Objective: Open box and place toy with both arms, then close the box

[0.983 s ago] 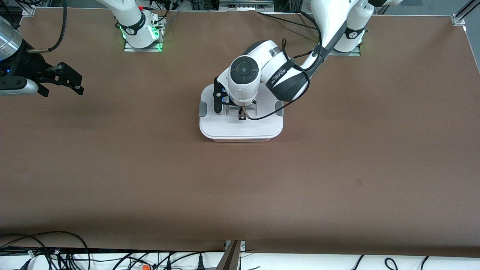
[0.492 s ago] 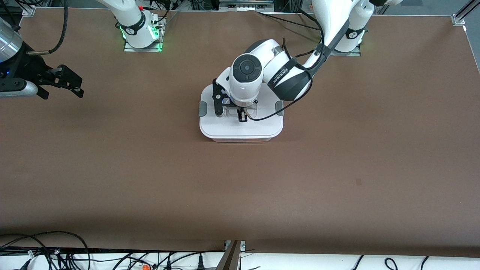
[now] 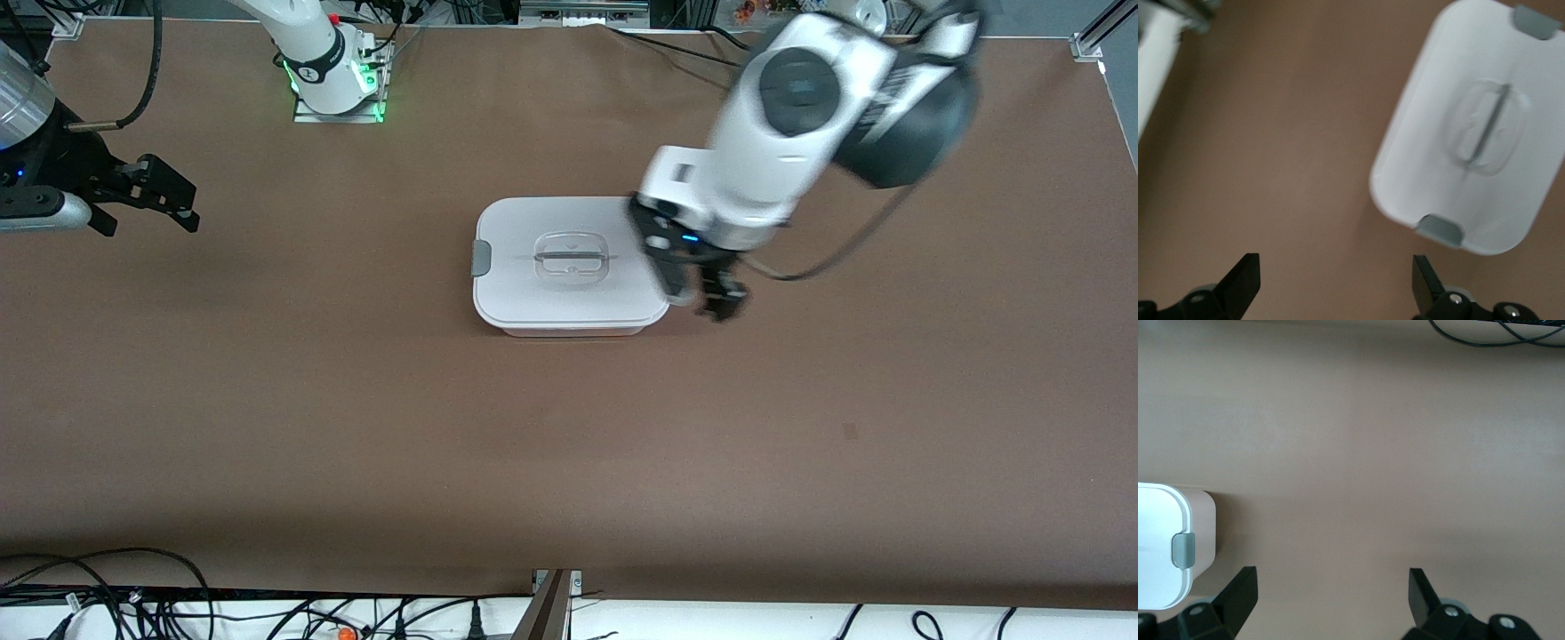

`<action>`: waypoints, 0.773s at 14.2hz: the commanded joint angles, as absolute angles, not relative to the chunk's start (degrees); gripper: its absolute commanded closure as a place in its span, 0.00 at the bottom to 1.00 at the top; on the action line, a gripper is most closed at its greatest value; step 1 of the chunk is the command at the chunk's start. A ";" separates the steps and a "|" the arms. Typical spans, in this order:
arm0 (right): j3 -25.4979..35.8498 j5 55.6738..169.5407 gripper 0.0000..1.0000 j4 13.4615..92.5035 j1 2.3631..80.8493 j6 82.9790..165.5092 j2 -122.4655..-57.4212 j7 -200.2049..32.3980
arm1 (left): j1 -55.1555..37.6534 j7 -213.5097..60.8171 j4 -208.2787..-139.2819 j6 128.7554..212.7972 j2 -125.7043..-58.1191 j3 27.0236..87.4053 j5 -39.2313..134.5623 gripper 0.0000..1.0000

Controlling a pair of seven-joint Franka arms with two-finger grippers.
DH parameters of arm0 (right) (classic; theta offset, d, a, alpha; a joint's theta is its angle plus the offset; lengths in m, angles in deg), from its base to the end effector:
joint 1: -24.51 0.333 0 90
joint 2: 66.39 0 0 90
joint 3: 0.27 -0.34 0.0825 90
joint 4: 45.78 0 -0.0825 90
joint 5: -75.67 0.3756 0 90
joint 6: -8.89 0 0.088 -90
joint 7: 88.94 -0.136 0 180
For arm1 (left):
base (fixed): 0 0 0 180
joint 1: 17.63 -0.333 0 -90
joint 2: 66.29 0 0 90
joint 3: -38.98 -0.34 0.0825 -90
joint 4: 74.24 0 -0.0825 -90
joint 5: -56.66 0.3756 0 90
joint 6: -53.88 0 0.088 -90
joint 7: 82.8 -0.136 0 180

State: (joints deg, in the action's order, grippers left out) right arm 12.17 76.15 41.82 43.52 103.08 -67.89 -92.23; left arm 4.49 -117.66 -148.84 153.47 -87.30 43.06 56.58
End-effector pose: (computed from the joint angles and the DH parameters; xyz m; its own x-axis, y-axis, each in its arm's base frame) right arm 0.5611 0.0675 0.6318 0.9944 0.0567 0.0890 0.0576 -0.9983 -0.0079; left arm 0.6118 -0.2919 0.5372 0.4871 -0.8703 0.0730 -0.8718 -0.4895 -0.0181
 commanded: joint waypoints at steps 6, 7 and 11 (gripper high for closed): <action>11.86 76.55 0.00 40.80 43.32 102.93 -68.06 -92.71 | -8.73 -106.15 -151.32 153.11 -79.92 33.97 55.69 0.00; 11.86 76.55 0.00 40.80 43.32 102.93 -68.06 -92.71 | -10.58 -100.17 -151.32 151.28 -79.65 33.97 55.60 0.00; 11.86 76.55 0.00 40.80 43.40 102.93 -68.06 -92.71 | -13.32 -75.73 -153.34 142.74 -75.79 35.63 54.64 0.00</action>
